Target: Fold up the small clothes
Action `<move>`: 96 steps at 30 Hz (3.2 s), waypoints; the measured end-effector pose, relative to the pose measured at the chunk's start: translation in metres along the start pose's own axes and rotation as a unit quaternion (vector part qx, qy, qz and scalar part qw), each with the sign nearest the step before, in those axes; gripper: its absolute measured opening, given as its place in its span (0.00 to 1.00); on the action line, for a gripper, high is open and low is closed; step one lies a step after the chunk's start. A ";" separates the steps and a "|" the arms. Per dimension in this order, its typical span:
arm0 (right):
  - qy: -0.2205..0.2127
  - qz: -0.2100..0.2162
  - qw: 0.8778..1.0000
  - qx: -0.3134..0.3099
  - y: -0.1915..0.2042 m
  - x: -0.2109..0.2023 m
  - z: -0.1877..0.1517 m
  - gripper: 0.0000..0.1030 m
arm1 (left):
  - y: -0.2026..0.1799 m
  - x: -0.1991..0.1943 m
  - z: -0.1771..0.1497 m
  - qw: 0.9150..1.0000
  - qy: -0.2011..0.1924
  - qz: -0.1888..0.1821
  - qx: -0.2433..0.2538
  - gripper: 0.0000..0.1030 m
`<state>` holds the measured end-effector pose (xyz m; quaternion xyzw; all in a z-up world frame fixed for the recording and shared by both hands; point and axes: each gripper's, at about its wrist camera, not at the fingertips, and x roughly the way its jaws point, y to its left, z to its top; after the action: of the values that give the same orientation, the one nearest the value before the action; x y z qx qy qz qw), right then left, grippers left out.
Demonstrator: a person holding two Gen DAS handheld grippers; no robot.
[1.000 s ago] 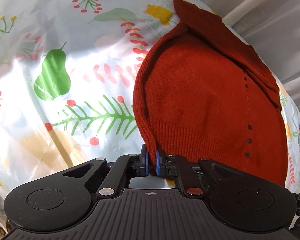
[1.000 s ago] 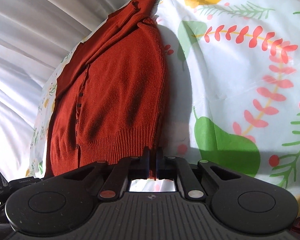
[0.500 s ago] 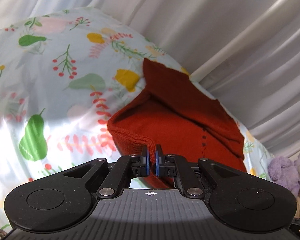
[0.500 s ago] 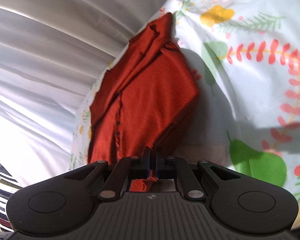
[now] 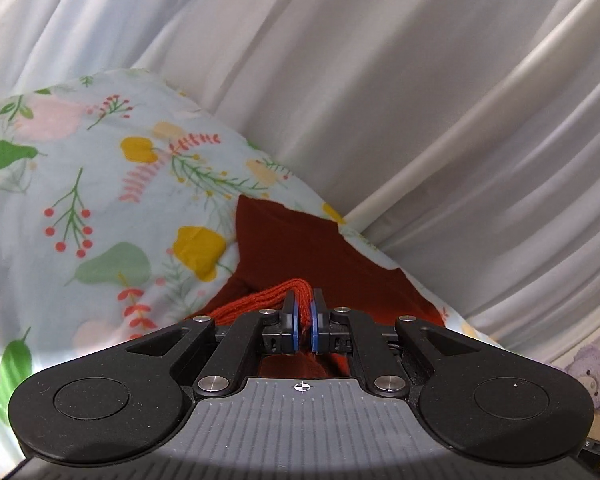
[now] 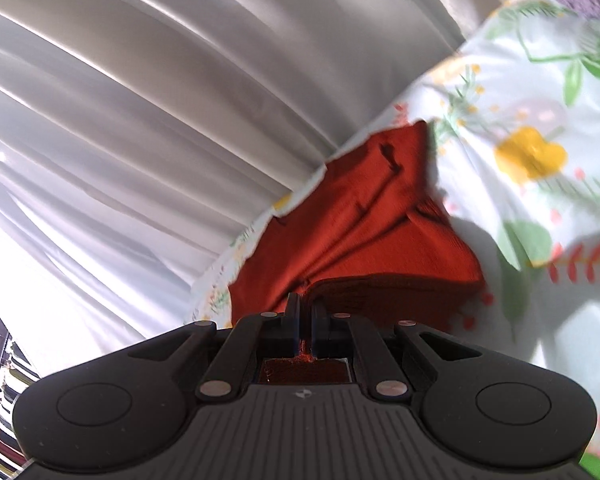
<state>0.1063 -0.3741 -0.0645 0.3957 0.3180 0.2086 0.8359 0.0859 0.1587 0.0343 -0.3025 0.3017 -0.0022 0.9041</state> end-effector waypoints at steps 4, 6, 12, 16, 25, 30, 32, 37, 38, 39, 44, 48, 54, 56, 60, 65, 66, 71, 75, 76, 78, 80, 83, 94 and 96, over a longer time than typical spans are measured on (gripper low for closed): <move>-0.010 -0.003 1.000 -0.014 0.008 0.017 0.016 0.04 | -0.008 0.020 0.016 1.000 -0.006 -0.002 0.011 0.07; -0.015 -0.008 1.000 -0.017 0.010 0.027 0.023 0.04 | -0.010 0.032 0.023 1.000 -0.006 0.001 0.016 0.07; -0.031 -0.033 0.998 -0.039 0.014 0.057 0.044 0.04 | -0.008 0.076 0.037 1.000 0.002 0.023 0.021 0.07; -0.035 -0.059 0.996 -0.057 0.012 0.085 0.058 0.04 | -0.005 0.112 0.041 0.998 0.014 0.040 0.034 0.07; -0.014 -0.126 0.988 -0.088 -0.008 0.151 0.068 0.04 | 0.015 0.177 0.033 0.994 0.058 0.079 0.047 0.08; -0.020 -0.174 0.976 -0.130 -0.013 0.162 0.069 0.08 | 0.032 0.179 0.032 0.997 0.038 0.063 0.019 0.38; -0.046 -0.196 0.969 -0.146 -0.014 0.155 0.071 0.17 | 0.036 0.174 0.033 0.998 0.024 0.060 0.028 0.43; -0.049 -0.200 0.961 -0.184 -0.022 0.144 0.075 0.33 | 0.040 0.177 0.033 0.995 0.037 0.040 0.082 0.67; -0.037 -0.200 0.960 -0.192 -0.023 0.148 0.074 0.38 | 0.040 0.183 0.030 0.994 0.054 0.034 0.092 0.68; -0.021 -0.197 0.960 -0.199 -0.024 0.153 0.072 0.44 | 0.039 0.190 0.027 0.992 0.063 0.035 0.100 0.68; 0.015 -0.188 0.955 -0.230 -0.024 0.184 0.068 0.48 | 0.029 0.214 0.015 0.984 0.078 0.042 0.154 0.72; 0.028 -0.195 0.953 -0.229 -0.030 0.200 0.068 0.46 | 0.026 0.222 0.014 0.983 0.076 0.041 0.162 0.67; 0.028 -0.195 0.944 -0.266 -0.022 0.200 0.060 0.08 | 0.031 0.222 0.018 0.983 0.076 0.068 0.151 0.30; 0.019 -0.193 0.942 -0.273 -0.018 0.196 0.058 0.06 | 0.029 0.218 0.017 0.982 0.068 0.071 0.160 0.25; 0.010 -0.180 0.941 -0.287 -0.009 0.189 0.055 0.06 | 0.021 0.212 0.015 0.979 0.061 0.062 0.186 0.17; 0.021 -0.182 0.941 -0.286 -0.012 0.194 0.055 0.07 | 0.018 0.224 0.010 0.976 0.085 0.058 0.193 0.27; 0.024 -0.185 0.941 -0.281 -0.014 0.196 0.056 0.07 | 0.019 0.227 0.010 0.976 0.090 0.056 0.192 0.30; 0.030 -0.189 0.946 -0.263 -0.021 0.204 0.057 0.08 | 0.017 0.232 0.011 0.975 0.093 0.058 0.191 0.19; 0.021 -0.197 0.942 -0.269 -0.017 0.201 0.052 0.05 | 0.016 0.227 0.013 0.977 0.099 0.056 0.183 0.07; 0.015 -0.199 0.941 -0.273 -0.014 0.199 0.051 0.05 | 0.015 0.222 0.015 0.977 0.093 0.054 0.182 0.07; 0.001 -0.202 0.935 -0.291 -0.005 0.193 0.047 0.05 | 0.010 0.207 0.020 0.979 0.077 0.044 0.181 0.07; -0.017 -0.197 0.932 -0.304 0.008 0.181 0.046 0.05 | 0.003 0.187 0.029 0.981 0.056 0.034 0.181 0.07; -0.052 -0.175 0.932 -0.312 0.028 0.155 0.051 0.04 | -0.012 0.158 0.046 0.983 0.022 0.015 0.182 0.07; -0.155 -0.159 0.919 -0.326 0.077 0.127 0.083 0.04 | -0.060 0.119 0.100 0.975 -0.095 0.006 0.201 0.07; -0.164 -0.162 0.916 -0.329 0.082 0.136 0.090 0.04 | -0.062 0.130 0.107 0.977 -0.095 0.006 0.193 0.06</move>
<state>0.2572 -0.2912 -0.0058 0.0696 0.1497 0.0952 0.9817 0.2616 0.1417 0.0654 -0.1199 0.2102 -0.0263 0.9699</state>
